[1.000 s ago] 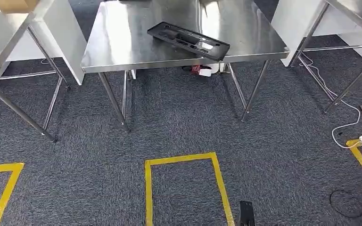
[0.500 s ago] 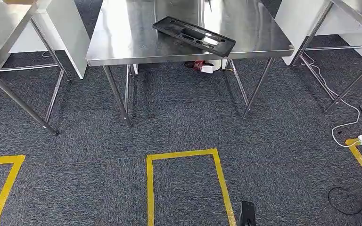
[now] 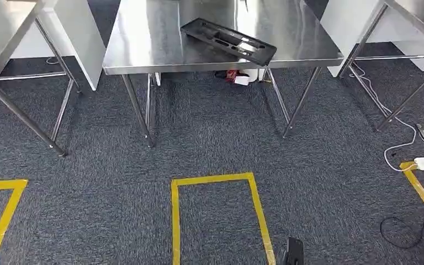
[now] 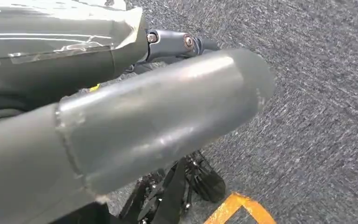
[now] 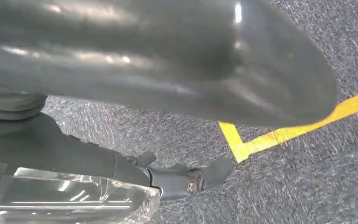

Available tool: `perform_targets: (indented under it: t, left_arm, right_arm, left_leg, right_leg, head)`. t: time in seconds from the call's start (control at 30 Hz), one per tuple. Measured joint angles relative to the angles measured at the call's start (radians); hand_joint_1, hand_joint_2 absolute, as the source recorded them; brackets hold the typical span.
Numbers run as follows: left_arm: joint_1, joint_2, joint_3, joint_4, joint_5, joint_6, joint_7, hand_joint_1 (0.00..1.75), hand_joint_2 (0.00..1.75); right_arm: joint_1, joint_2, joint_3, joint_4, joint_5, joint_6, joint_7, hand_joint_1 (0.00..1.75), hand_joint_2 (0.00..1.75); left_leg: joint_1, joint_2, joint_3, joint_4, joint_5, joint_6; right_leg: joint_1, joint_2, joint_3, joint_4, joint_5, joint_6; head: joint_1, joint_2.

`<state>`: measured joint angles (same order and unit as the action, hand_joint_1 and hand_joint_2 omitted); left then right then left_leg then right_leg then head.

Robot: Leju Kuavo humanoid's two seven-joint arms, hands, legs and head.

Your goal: Take the parts from the cabinet and place them on the table.

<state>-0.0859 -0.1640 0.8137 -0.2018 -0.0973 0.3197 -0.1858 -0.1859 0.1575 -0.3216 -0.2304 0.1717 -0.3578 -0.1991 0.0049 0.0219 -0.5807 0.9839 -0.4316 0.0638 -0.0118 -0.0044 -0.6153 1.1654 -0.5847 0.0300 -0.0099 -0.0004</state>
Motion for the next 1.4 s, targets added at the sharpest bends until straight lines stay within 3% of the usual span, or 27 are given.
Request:
perform_targets:
  t: [0.07,0.1,0.17,0.2,0.23,0.27,0.3,0.4,0.43,0.5,0.57,0.63,0.7,0.73,0.77,0.8,0.9,0.93,1.0,1.07,1.1,1.17,1.23,1.27,1.3,1.33,1.4]
  left_arm:
    - [0.0,-0.001,0.0,0.0,0.0,0.0,0.0,0.0,0.0]
    - [0.0,-0.002,0.0,0.0,0.0,0.0,0.0,0.0,0.0]
    - [0.0,-0.003,0.0,0.001,0.0,0.0,0.0,0.0,0.0]
    - [0.0,-0.004,0.0,0.001,0.0,0.0,0.0,0.0,0.0]
    - [0.0,-0.002,0.0,0.001,0.0,0.0,0.0,0.0,0.0]
    - [0.0,0.005,0.0,0.0,0.0,0.0,0.0,0.0,0.0]
    - [0.0,0.002,0.0,0.001,-0.001,0.0,0.0,0.0,0.0]
    - [0.0,0.002,0.0,0.001,-0.001,0.0,0.0,0.0,0.0]
    - [0.0,0.003,0.0,0.001,-0.001,0.001,0.0,0.0,0.0]
    - [0.002,0.004,0.0,0.001,-0.003,0.004,0.0,0.0,0.0]
    - [0.004,0.003,0.0,0.005,-0.007,0.007,0.005,0.0,0.0]
    - [0.004,0.003,0.0,0.005,-0.009,0.007,0.006,0.0,0.0]
    - [0.004,0.003,-0.001,0.005,-0.01,0.007,0.006,0.0,0.0]
    - [0.004,0.003,-0.002,0.005,-0.011,0.007,0.007,0.0,0.0]
    - [0.005,0.007,-0.002,0.005,-0.012,0.006,0.006,0.0,0.0]
    - [0.005,0.003,-0.003,0.006,-0.018,-0.002,0.003,0.0,0.0]
    - [0.003,-0.003,-0.011,0.006,-0.023,-0.013,-0.004,0.0,0.0]
    - [0.003,-0.009,-0.014,0.006,-0.027,-0.019,-0.005,0.0,0.0]
    - [0.003,-0.008,-0.015,0.006,-0.029,-0.023,-0.005,0.0,0.0]
    - [0.004,-0.01,-0.015,0.006,-0.029,-0.023,-0.005,0.0,0.0]
    - [0.004,-0.01,-0.015,0.006,-0.029,-0.022,-0.004,0.0,0.0]
    - [0.004,-0.01,-0.015,0.006,-0.029,-0.021,-0.003,0.0,0.0]
    - [0.004,-0.012,-0.015,0.006,-0.03,-0.02,0.0,0.0,0.0]
    - [0.003,-0.011,-0.015,0.005,-0.031,-0.02,0.0,0.0,0.0]
    - [0.004,-0.013,-0.016,0.005,-0.032,-0.02,0.0,0.0,0.0]
    - [0.003,-0.013,-0.017,0.005,-0.033,-0.02,0.0,0.0,0.0]
    - [0.002,-0.016,-0.019,0.005,-0.033,-0.016,0.001,0.0,0.0]
  right_arm:
    - [0.004,-0.002,-0.008,0.001,-0.004,0.0,0.001,0.0,0.0]
    - [0.007,-0.003,-0.012,0.002,-0.005,0.0,0.001,0.0,0.0]
    - [0.007,-0.005,-0.014,0.002,-0.005,0.0,0.001,0.0,0.0]
    - [0.005,-0.007,-0.015,0.002,-0.005,0.0,0.001,0.0,0.0]
    - [0.003,-0.006,-0.015,0.002,-0.005,0.0,0.001,0.0,0.0]
    - [0.001,-0.002,-0.015,0.002,-0.005,0.002,0.001,0.0,0.0]
    - [-0.003,-0.002,-0.015,0.002,-0.005,0.002,0.001,0.0,0.0]
    - [-0.002,-0.001,-0.016,0.002,-0.004,0.004,0.001,0.0,0.0]
    - [0.0,0.001,-0.016,0.003,-0.003,0.004,0.001,0.0,0.0]
    - [0.0,0.0,-0.019,0.002,-0.004,0.004,0.003,0.0,0.0]
    - [0.002,0.002,-0.02,0.003,-0.005,0.004,0.01,0.0,0.0]
    - [0.008,0.001,-0.022,0.004,-0.008,0.002,0.016,0.0,0.0]
    - [0.009,0.001,-0.024,0.005,-0.01,0.001,0.02,0.0,0.0]
    - [0.009,0.003,-0.025,0.005,-0.009,0.0,0.02,0.0,0.0]
    - [0.008,0.005,-0.025,0.006,-0.007,-0.002,0.023,0.0,0.0]
    - [0.006,0.006,-0.025,0.006,-0.007,-0.004,0.026,0.0,0.0]
    - [0.02,0.006,-0.028,0.008,-0.011,-0.004,0.027,0.0,0.0]
    - [0.023,0.001,-0.029,0.008,-0.01,-0.005,0.027,0.0,0.0]
    - [0.023,0.002,-0.029,0.009,-0.008,-0.005,0.027,0.0,0.0]
    - [0.024,0.001,-0.029,0.009,-0.006,-0.005,0.028,0.0,0.0]
    - [0.026,0.0,-0.029,0.009,-0.002,-0.005,0.031,0.0,0.0]
    - [0.032,0.0,-0.029,0.01,0.021,-0.01,0.037,0.0,0.0]
    - [0.03,-0.002,-0.025,0.01,0.045,-0.018,0.041,0.0,0.0]
    - [0.027,0.0,-0.022,0.01,0.047,-0.019,0.042,0.0,0.0]
    - [0.025,0.001,-0.021,0.01,0.047,-0.022,0.044,0.0,0.0]
    - [0.025,0.003,-0.02,0.01,0.047,-0.024,0.044,0.0,0.0]
    - [0.032,0.003,-0.02,0.011,0.047,-0.026,0.045,0.0,0.0]
  left_leg:
    - [0.0,0.011,-0.007,0.001,0.003,-0.004]
    - [0.001,0.017,-0.009,0.001,0.005,-0.007]
    - [0.007,0.031,-0.011,0.002,0.009,-0.015]
    - [0.009,0.038,-0.011,0.004,0.01,-0.02]
    - [0.005,0.044,-0.011,0.01,0.009,-0.03]
    - [0.0,0.053,-0.008,0.012,0.005,-0.041]
    - [0.0,0.059,-0.003,0.014,-0.003,-0.05]
    - [0.01,0.093,0.005,0.01,-0.006,-0.065]
    - [0.019,0.059,-0.003,0.029,-0.029,-0.075]
    - [0.018,-0.002,-0.049,0.15,-0.13,-0.078]
    - [0.017,-0.02,-0.114,0.314,-0.205,-0.077]
    - [0.017,-0.021,-0.116,0.327,-0.187,-0.069]
    - [0.016,-0.032,-0.052,0.196,-0.103,-0.055]
    - [0.015,-0.063,-0.006,0.098,-0.054,-0.043]
    - [0.014,-0.123,0.015,0.045,-0.041,-0.027]
    - [0.017,-0.117,0.021,0.028,-0.043,-0.028]
    - [0.006,-0.091,0.02,0.026,-0.042,-0.027]
    - [0.021,-0.07,0.029,0.004,-0.03,-0.024]
    - [0.014,-0.044,0.034,-0.005,-0.026,-0.016]
    - [0.01,-0.012,0.031,-0.005,-0.027,-0.016]
    - [0.01,0.002,0.03,-0.004,-0.027,-0.017]
    - [0.012,0.024,0.03,-0.004,-0.027,-0.018]
    - [0.015,0.045,0.031,0.001,-0.03,-0.025]
    - [0.008,0.053,0.034,0.006,-0.033,-0.034]
    - [0.005,0.062,0.035,0.01,-0.04,-0.045]
    - [0.003,0.067,0.039,0.009,-0.04,-0.052]
    - [0.008,0.083,0.046,0.004,-0.041,-0.06]
  right_leg:
    - [-0.004,0.0,-0.054,0.12,-0.038,0.008]
    - [-0.007,0.0,-0.049,0.114,-0.031,0.016]
    - [-0.016,-0.005,0.03,-0.03,0.028,0.04]
    - [-0.021,-0.021,0.082,-0.124,0.059,0.05]
    - [-0.023,-0.06,0.119,-0.195,0.075,0.052]
    - [-0.018,-0.093,0.1,-0.184,0.082,0.044]
    - [-0.015,-0.079,0.099,-0.18,0.083,0.022]
    - [-0.013,-0.046,0.093,-0.183,0.09,-0.009]
    - [-0.019,-0.036,0.098,-0.183,0.097,-0.018]
    - [-0.014,-0.017,0.089,-0.182,0.108,-0.034]
    - [-0.005,0.01,0.081,-0.181,0.111,-0.04]
    - [0.001,0.033,0.082,-0.18,0.111,-0.04]
    - [0.006,0.06,0.087,-0.18,0.111,-0.04]
    - [0.006,0.074,0.09,-0.18,0.111,-0.039]
    - [0.004,0.084,0.085,-0.179,0.111,-0.038]
    - [0.016,0.097,0.079,-0.174,0.111,-0.035]
    - [0.003,0.126,0.065,-0.18,0.12,-0.016]
    - [0.013,0.121,0.058,-0.169,0.113,-0.01]
    - [0.011,0.04,0.006,-0.078,0.059,-0.014]
    - [0.005,0.02,-0.074,0.085,-0.004,-0.012]
    - [0.002,0.017,-0.096,0.132,-0.013,-0.005]
    - [-0.006,0.011,-0.063,0.077,0.021,0.017]
    - [-0.016,-0.022,0.046,-0.116,0.088,0.039]
    - [-0.018,-0.077,0.081,-0.185,0.099,0.034]
    - [-0.005,-0.08,0.079,-0.185,0.109,0.028]
    - [-0.006,-0.063,0.07,-0.181,0.109,0.014]
    - [-0.002,-0.046,0.066,-0.18,0.11,0.002]
  head:
    - [0.0,0.0]
    - [0.0,0.0]
    - [0.0,0.0]
    - [0.0,0.0]
    - [0.002,0.0]
    - [0.005,0.0]
    - [0.001,0.0]
    - [-0.002,0.0]
    - [-0.005,0.0]
    - [-0.006,0.0]
    - [-0.006,0.0]
    - [-0.005,0.0]
    - [-0.006,0.0]
    - [-0.006,0.0]
    - [-0.005,0.0]
    - [-0.003,0.0]
    - [-0.006,0.0]
    - [-0.004,0.0]
    - [0.007,0.0]
    - [0.007,0.0]
    - [0.007,0.0]
    - [0.007,0.0]
    - [0.007,0.0]
    - [0.01,0.0]
    - [0.01,0.0]
    - [0.004,0.0]
    - [0.005,0.0]
